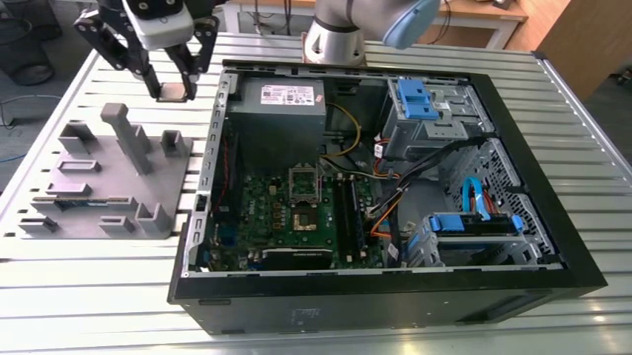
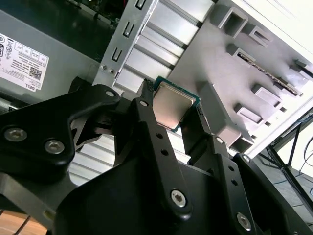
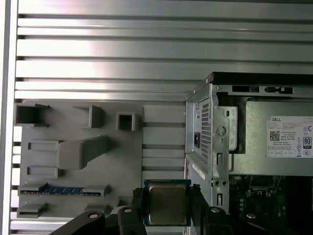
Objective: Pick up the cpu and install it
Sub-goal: 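Pick up the cpu and move it towards the insertion slot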
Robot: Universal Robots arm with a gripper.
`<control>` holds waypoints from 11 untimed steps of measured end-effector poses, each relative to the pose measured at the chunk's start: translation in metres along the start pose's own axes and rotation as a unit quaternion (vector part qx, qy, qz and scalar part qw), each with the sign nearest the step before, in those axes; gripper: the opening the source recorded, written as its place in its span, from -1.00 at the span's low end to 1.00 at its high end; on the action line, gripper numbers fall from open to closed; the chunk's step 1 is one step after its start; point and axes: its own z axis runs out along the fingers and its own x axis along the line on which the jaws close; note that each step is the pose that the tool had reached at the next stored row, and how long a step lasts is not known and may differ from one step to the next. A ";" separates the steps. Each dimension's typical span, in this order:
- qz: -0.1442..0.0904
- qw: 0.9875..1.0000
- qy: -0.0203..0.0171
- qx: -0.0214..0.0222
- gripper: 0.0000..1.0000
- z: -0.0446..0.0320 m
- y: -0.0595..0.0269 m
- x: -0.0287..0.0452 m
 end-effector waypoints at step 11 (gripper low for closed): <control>0.000 1.000 0.000 0.000 -0.06 0.0002 0.0000 -0.0361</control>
